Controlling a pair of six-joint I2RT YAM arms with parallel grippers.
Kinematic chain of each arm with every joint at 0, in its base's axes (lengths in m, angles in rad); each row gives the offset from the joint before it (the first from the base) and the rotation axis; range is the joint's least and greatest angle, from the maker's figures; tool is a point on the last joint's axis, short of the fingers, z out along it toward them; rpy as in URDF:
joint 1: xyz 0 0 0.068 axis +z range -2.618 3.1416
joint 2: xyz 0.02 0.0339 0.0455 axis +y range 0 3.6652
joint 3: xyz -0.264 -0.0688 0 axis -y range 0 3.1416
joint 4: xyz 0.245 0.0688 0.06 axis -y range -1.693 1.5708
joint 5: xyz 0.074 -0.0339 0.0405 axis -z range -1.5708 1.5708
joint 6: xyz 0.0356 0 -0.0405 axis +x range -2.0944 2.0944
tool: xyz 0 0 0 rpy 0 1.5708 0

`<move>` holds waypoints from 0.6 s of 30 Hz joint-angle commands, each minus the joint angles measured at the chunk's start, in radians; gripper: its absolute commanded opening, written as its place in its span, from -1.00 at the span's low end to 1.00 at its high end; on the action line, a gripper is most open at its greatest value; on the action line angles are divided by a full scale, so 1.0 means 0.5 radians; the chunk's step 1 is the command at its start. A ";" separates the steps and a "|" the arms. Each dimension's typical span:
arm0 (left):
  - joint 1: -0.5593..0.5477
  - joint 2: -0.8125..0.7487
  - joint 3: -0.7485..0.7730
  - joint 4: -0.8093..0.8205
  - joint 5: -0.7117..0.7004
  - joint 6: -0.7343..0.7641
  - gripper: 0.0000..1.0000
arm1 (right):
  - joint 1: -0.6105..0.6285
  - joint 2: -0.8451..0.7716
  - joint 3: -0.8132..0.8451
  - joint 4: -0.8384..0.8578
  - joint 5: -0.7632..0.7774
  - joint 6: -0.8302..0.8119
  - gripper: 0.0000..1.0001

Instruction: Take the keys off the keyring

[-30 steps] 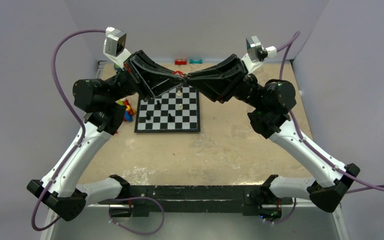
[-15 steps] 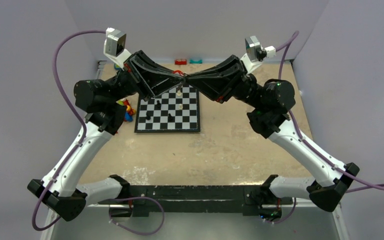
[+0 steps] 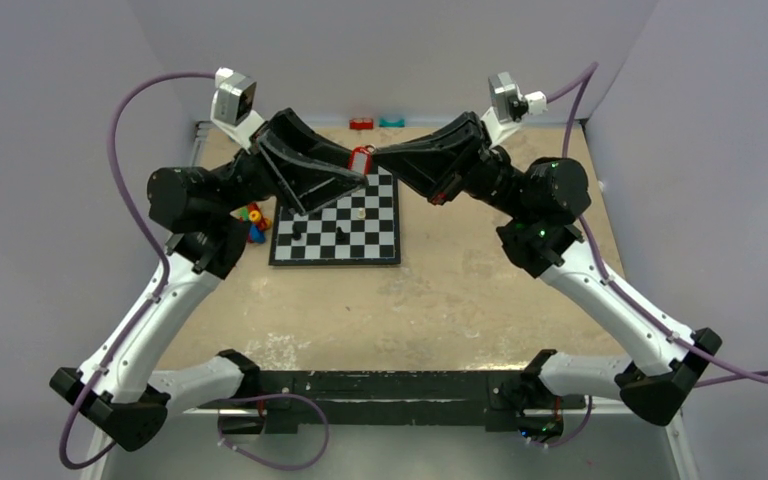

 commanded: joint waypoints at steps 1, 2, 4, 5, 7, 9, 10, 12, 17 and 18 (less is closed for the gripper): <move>0.002 -0.123 -0.065 -0.340 0.018 0.271 0.24 | 0.012 -0.137 0.033 -0.211 0.066 -0.173 -1.00; 0.000 -0.157 -0.074 -0.456 0.016 0.359 0.48 | 0.012 -0.163 0.041 -0.295 0.095 -0.225 -1.00; 0.001 -0.229 -0.086 -0.718 -0.003 0.551 0.78 | 0.013 -0.213 0.072 -0.487 0.144 -0.346 -1.00; 0.002 -0.263 -0.083 -0.837 -0.023 0.644 0.86 | 0.012 -0.237 0.083 -0.573 0.164 -0.407 -1.00; 0.000 -0.316 -0.063 -1.058 -0.071 0.815 0.92 | 0.012 -0.280 0.092 -0.702 0.196 -0.496 -1.00; 0.000 -0.333 -0.015 -1.258 -0.098 0.962 0.92 | 0.012 -0.302 0.120 -0.821 0.194 -0.575 -1.00; 0.001 -0.329 0.034 -1.365 -0.099 1.077 0.92 | 0.012 -0.303 0.144 -0.881 0.182 -0.621 -1.00; 0.000 -0.299 0.167 -1.689 -0.134 1.301 0.90 | 0.012 -0.287 0.219 -1.027 0.151 -0.706 -1.00; 0.004 -0.179 0.486 -2.142 -0.198 1.708 0.72 | 0.013 -0.177 0.471 -1.441 0.024 -0.941 -1.00; 0.003 -0.149 0.544 -2.173 -0.159 1.740 0.70 | 0.013 -0.163 0.500 -1.504 0.020 -0.968 -1.00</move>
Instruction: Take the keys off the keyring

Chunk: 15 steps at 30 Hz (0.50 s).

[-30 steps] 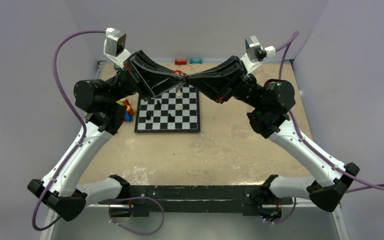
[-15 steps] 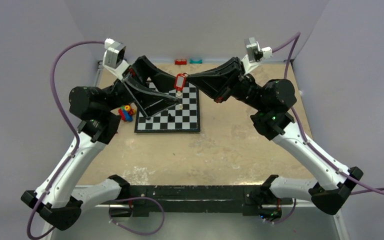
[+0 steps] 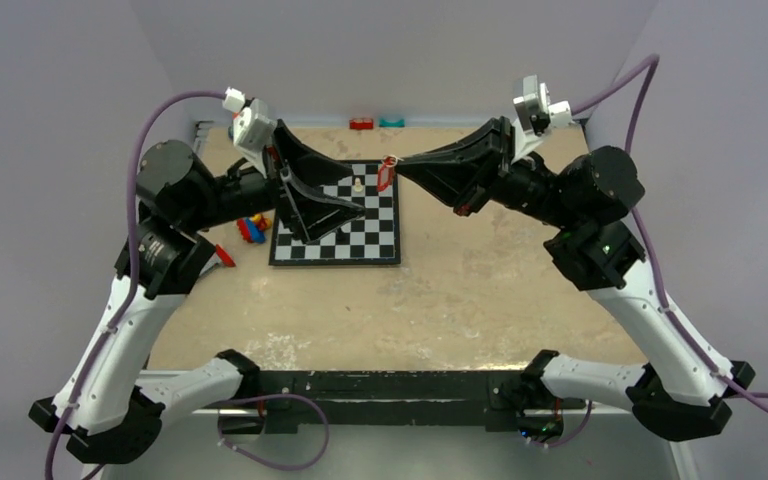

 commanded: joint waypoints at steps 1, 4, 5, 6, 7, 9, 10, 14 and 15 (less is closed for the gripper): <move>0.012 0.102 0.285 -0.430 0.045 0.420 0.68 | 0.010 0.081 0.195 -0.442 -0.085 -0.285 -1.00; 0.014 0.147 0.383 -0.389 0.220 0.417 0.64 | 0.010 0.107 0.245 -0.529 -0.060 -0.352 -1.00; 0.018 0.155 0.409 -0.372 0.254 0.416 0.64 | 0.010 0.114 0.258 -0.548 -0.047 -0.370 -1.00; 0.017 0.156 0.426 -0.350 0.274 0.408 0.64 | 0.008 0.120 0.268 -0.564 -0.036 -0.382 -1.00; 0.020 0.161 0.439 -0.326 0.300 0.395 0.64 | 0.008 0.126 0.279 -0.581 -0.025 -0.389 -1.00; 0.022 0.187 0.496 -0.295 0.359 0.365 0.64 | 0.008 0.144 0.299 -0.606 -0.019 -0.400 -1.00; 0.022 0.208 0.521 -0.285 0.386 0.345 0.64 | 0.008 0.148 0.300 -0.611 -0.027 -0.402 -1.00; 0.024 0.281 0.580 -0.263 0.398 0.299 0.40 | 0.009 0.140 0.294 -0.583 -0.052 -0.390 -1.00; 0.023 0.287 0.582 -0.248 0.381 0.290 0.37 | 0.011 0.140 0.293 -0.581 -0.054 -0.390 -1.00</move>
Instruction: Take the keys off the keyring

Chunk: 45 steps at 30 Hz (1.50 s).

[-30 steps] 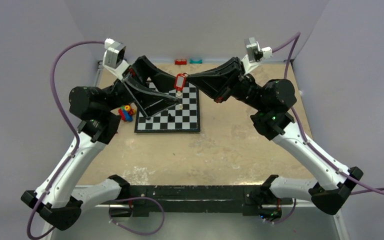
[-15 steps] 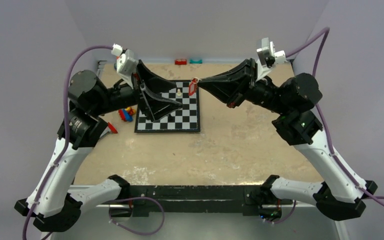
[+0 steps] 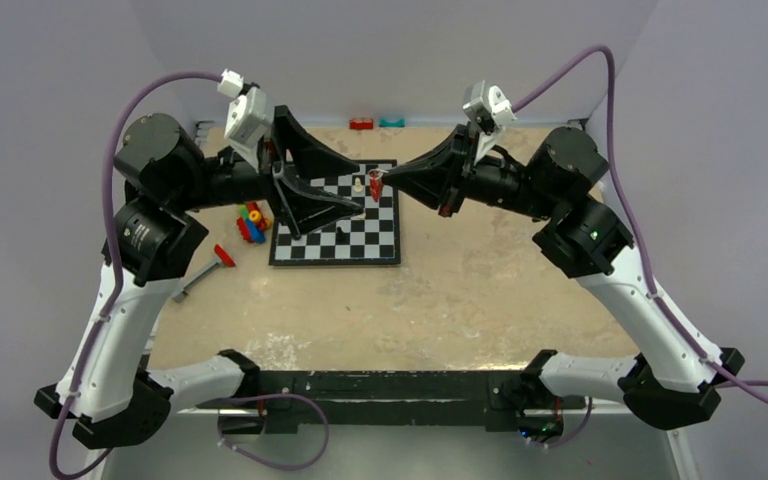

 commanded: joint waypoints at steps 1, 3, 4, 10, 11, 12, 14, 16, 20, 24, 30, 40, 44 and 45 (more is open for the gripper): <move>0.012 0.060 0.076 0.090 0.041 -0.037 0.35 | 0.009 -0.031 0.088 0.006 -0.027 -0.040 -1.00; 0.012 0.091 0.088 0.135 0.028 -0.071 0.33 | 0.009 -0.029 0.091 0.006 -0.028 -0.036 -1.00; 0.011 0.116 0.105 0.150 0.031 -0.086 0.31 | 0.008 -0.029 0.095 0.009 -0.028 -0.034 -1.00; 0.009 0.246 0.191 0.266 -0.015 -0.264 0.27 | 0.012 -0.005 0.158 -0.063 0.110 -0.007 -1.00; 0.008 0.250 0.171 0.323 -0.034 -0.312 0.27 | 0.011 0.000 0.173 -0.084 0.140 -0.002 -1.00; 0.006 0.254 0.159 0.365 -0.054 -0.350 0.28 | 0.011 0.007 0.188 -0.105 0.176 0.008 -1.00; 0.001 0.266 0.143 0.433 -0.071 -0.418 0.28 | 0.013 0.021 0.225 -0.152 0.249 0.030 -1.00; -0.006 0.277 0.130 0.479 -0.084 -0.461 0.30 | 0.025 0.044 0.289 -0.217 0.326 0.037 -1.00; -0.019 0.305 0.143 0.512 -0.117 -0.491 0.36 | 0.080 0.151 0.509 -0.466 0.527 0.031 -1.00; -0.021 0.334 0.189 0.435 -0.180 -0.440 0.44 | 0.144 0.322 0.840 -0.818 0.807 0.025 -1.00; -0.022 0.447 0.354 0.202 -0.363 -0.360 0.39 | 0.154 0.447 1.124 -1.050 0.926 0.147 -1.00; -0.022 0.535 0.451 0.237 -0.299 -0.452 0.05 | 0.154 0.403 1.054 -1.038 0.871 0.236 -1.00; -0.021 0.531 0.447 0.206 -0.260 -0.426 -0.03 | 0.152 0.390 1.047 -1.027 0.880 0.240 -1.00; -0.019 0.527 0.447 0.190 -0.259 -0.413 -0.04 | 0.152 0.390 1.050 -1.028 0.889 0.240 -1.00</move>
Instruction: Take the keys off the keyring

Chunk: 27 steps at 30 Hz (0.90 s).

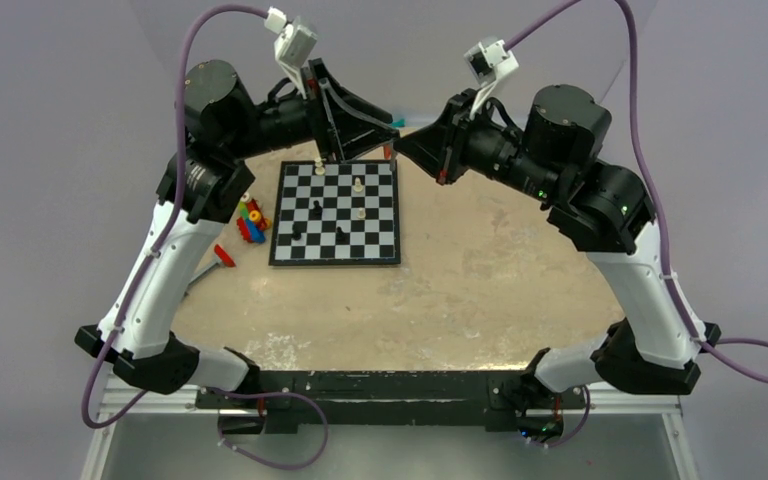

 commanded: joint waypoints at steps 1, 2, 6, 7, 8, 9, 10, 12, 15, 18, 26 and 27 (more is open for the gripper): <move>-0.003 -0.020 0.079 -0.055 0.043 0.019 -0.05 | 0.007 -0.060 0.004 0.032 0.041 0.036 -1.00; -0.003 -0.027 0.082 -0.076 0.052 0.035 -0.04 | 0.008 -0.063 0.002 0.029 0.048 0.037 -1.00; -0.004 0.009 0.140 -0.171 0.123 0.075 0.00 | 0.008 -0.065 -0.003 0.050 0.029 0.046 -1.00; -0.007 0.021 0.152 -0.189 0.130 0.073 0.00 | 0.006 -0.067 -0.004 0.056 0.022 0.050 -1.00; -0.003 0.032 0.156 -0.198 0.135 0.069 -0.01 | 0.007 -0.067 -0.004 0.061 0.017 0.051 -1.00; -0.006 0.038 0.162 -0.197 0.144 0.056 -0.03 | 0.008 -0.066 -0.005 0.064 0.014 0.051 -1.00; -0.005 0.040 0.163 -0.185 0.150 0.041 -0.06 | 0.008 -0.068 -0.005 0.065 0.013 0.052 -1.00; -0.003 0.036 0.155 -0.147 0.163 0.015 -0.09 | 0.006 -0.067 -0.008 0.067 0.009 0.048 -1.00; -0.001 0.035 0.161 -0.124 0.177 0.007 -0.12 | 0.008 -0.068 -0.019 0.075 0.004 0.045 -1.00; -0.003 0.036 0.168 -0.128 0.211 0.006 -0.14 | 0.008 -0.077 -0.030 0.083 0.007 0.040 -1.00; 0.026 0.036 0.163 -0.034 0.413 -0.110 -0.10 | 0.008 -0.119 -0.048 0.098 0.032 0.020 -1.00; 0.031 0.043 0.165 -0.027 0.428 -0.127 -0.08 | 0.008 -0.128 -0.049 0.101 0.030 0.020 -1.00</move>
